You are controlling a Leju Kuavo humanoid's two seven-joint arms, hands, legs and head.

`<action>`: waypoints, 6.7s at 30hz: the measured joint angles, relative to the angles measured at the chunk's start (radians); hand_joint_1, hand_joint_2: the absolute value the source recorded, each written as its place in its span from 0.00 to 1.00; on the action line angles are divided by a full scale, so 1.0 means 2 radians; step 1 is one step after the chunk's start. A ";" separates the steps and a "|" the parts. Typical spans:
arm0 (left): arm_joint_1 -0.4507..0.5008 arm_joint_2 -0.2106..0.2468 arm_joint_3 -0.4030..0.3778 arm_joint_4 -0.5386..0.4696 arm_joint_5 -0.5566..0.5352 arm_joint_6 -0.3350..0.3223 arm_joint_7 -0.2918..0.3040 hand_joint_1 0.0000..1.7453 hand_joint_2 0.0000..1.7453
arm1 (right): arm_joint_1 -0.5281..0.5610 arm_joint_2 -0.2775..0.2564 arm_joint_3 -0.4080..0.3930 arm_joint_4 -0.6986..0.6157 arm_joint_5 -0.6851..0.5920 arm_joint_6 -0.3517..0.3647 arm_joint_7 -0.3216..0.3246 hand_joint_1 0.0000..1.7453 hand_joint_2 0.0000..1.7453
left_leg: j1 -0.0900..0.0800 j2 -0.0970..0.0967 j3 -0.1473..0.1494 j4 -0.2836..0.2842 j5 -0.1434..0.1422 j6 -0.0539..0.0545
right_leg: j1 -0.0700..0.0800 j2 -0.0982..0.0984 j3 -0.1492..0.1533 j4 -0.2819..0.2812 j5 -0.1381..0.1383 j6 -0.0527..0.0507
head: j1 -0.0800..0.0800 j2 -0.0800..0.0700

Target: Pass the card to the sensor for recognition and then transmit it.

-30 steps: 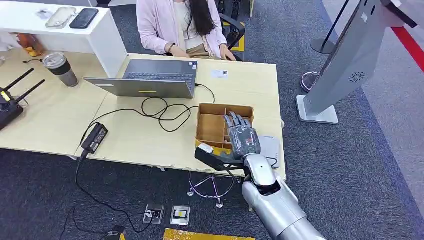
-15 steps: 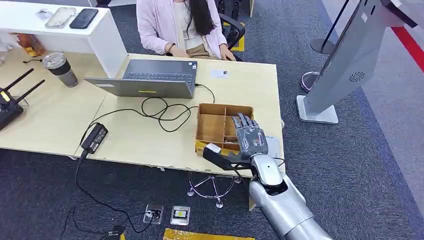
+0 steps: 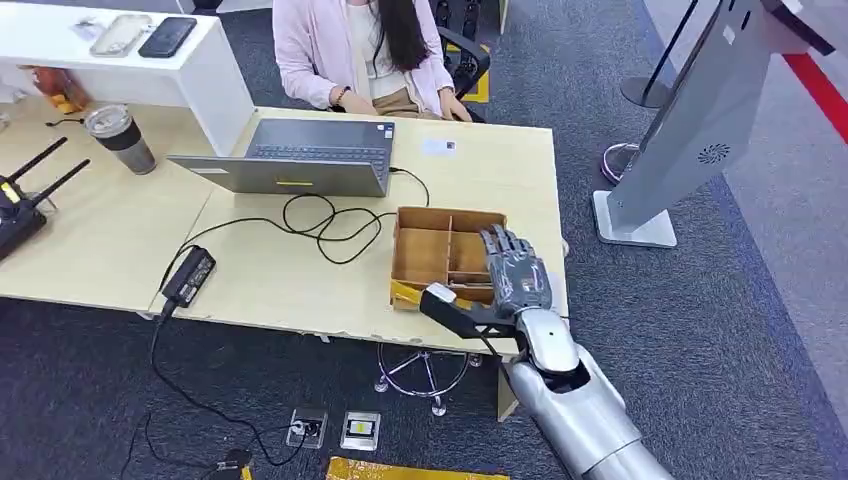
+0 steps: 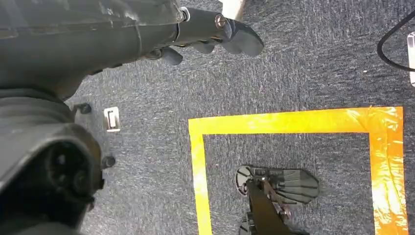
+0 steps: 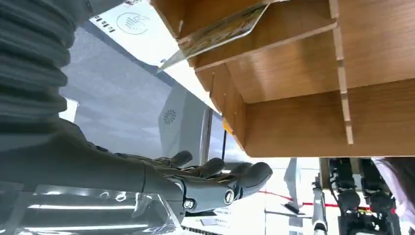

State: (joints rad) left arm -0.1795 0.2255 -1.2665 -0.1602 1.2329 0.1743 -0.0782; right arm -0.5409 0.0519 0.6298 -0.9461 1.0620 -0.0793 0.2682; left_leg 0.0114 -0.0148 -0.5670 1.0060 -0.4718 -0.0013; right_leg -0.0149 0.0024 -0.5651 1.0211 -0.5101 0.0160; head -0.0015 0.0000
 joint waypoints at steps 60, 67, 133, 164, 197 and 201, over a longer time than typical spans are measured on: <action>-0.019 0.001 -0.005 0.000 -0.021 -0.009 0.006 0.00 0.00 | 0.025 -0.003 -0.003 -0.007 -0.020 -0.001 -0.013 0.73 1.00 | 0.000 0.000 0.000 0.000 0.000 0.000 | 0.000 0.000 0.000 0.000 0.000 0.000 | 0.000 0.000; -0.023 0.001 -0.005 0.000 -0.021 -0.010 0.007 0.00 0.00 | 0.020 -0.001 -0.003 0.004 -0.020 -0.005 -0.017 0.34 1.00 | 0.000 0.000 0.000 0.000 0.000 0.000 | 0.000 0.000 0.000 0.000 0.000 0.000 | 0.000 0.000; -0.082 -0.008 -0.057 0.000 -0.065 -0.039 0.026 0.00 0.00 | -0.191 0.072 -0.045 0.131 -0.019 -0.059 -0.125 1.00 1.00 | 0.000 0.000 0.000 0.000 0.000 0.000 | 0.000 0.000 0.000 0.000 0.000 0.000 | 0.000 0.000; -0.080 -0.008 -0.072 0.000 -0.042 -0.045 0.028 0.00 0.00 | -0.210 0.097 -0.046 0.221 -0.010 -0.047 -0.124 0.00 0.00 | 0.000 0.000 0.000 0.000 0.000 0.000 | 0.000 0.000 0.000 0.000 0.000 0.000 | 0.000 0.000; -0.005 0.011 -0.064 0.003 0.068 -0.010 0.000 0.00 0.00 | -0.039 -0.251 -0.213 0.307 -0.027 -0.088 -0.060 0.00 0.00 | 0.000 -0.001 0.000 0.000 -0.002 0.001 | 0.000 -0.001 0.001 -0.001 -0.001 0.000 | 0.000 0.000; 0.003 0.010 -0.056 0.003 0.084 -0.005 -0.001 0.00 0.00 | 0.034 -0.266 -0.244 0.323 -0.067 -0.092 -0.066 0.00 0.00 | 0.000 -0.001 0.000 0.000 -0.003 0.001 | 0.000 -0.001 0.000 -0.001 -0.001 0.000 | 0.000 0.000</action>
State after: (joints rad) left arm -0.1740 0.2453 -1.3787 -0.1534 1.4004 0.1651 -0.0793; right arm -0.4736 -0.4806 0.1410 -0.2995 0.9278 -0.2632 0.1362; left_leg 0.0112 -0.0171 -0.5675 1.0068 -0.4771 0.0000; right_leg -0.0152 -0.0005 -0.5641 1.0184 -0.5123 0.0164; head -0.0023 0.0000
